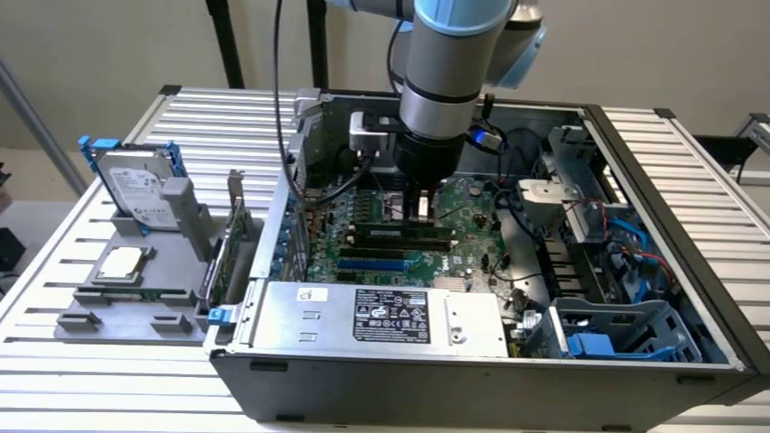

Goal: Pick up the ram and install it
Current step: 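Insert the ram into the slot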

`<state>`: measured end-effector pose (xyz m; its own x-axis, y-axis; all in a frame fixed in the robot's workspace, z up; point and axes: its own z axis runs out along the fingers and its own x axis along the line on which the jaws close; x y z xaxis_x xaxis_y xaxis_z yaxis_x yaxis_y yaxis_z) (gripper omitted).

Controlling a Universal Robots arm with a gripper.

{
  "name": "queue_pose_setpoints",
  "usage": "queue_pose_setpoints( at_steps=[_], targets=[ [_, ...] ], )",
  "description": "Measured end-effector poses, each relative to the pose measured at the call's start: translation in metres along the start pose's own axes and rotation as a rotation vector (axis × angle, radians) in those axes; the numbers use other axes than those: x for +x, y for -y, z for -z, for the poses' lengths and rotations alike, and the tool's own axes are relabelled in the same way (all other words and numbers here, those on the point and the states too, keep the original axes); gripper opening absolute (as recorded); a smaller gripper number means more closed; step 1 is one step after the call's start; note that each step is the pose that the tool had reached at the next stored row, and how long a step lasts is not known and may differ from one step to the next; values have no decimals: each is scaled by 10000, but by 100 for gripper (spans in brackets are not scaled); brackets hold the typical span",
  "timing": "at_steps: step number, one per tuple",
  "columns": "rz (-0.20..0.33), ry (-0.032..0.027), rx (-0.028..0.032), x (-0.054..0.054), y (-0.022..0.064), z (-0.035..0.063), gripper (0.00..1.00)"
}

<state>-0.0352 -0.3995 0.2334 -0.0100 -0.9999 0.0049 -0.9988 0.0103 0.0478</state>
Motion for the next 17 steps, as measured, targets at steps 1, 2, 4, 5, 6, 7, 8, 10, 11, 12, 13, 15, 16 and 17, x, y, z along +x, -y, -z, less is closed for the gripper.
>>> queue_pose_setpoints(
  at_steps=[1, 2, 4, 5, 6, 7, 8, 10, 11, 12, 13, 15, 16, 17],
  targets=[
    [-3, 0, 0, -2, 2, -5, 13],
    [-6, 0, 0, -5, 5, -10, 13],
    [-11, 1, 0, -8, 7, -19, 13],
    [-13, 1, 0, -10, 8, -23, 13],
    [-14, 1, 0, -10, 8, -27, 13],
    [-17, 0, 0, -11, 8, -31, 13],
    [-19, 0, -1, -12, 8, -35, 13],
    [-34, 1, 0, -16, 8, -45, 13],
    [-49, 1, 0, -17, 8, -49, 13],
    [-66, 1, -1, -18, 8, -53, 13],
    [-78, 1, -1, -19, 9, -56, 13],
    [-104, 3, -1, -19, 9, -61, 13],
    [-116, 4, -1, -19, 9, -63, 13],
    [-127, 6, -1, -20, 9, -65, 13]
  ],
)
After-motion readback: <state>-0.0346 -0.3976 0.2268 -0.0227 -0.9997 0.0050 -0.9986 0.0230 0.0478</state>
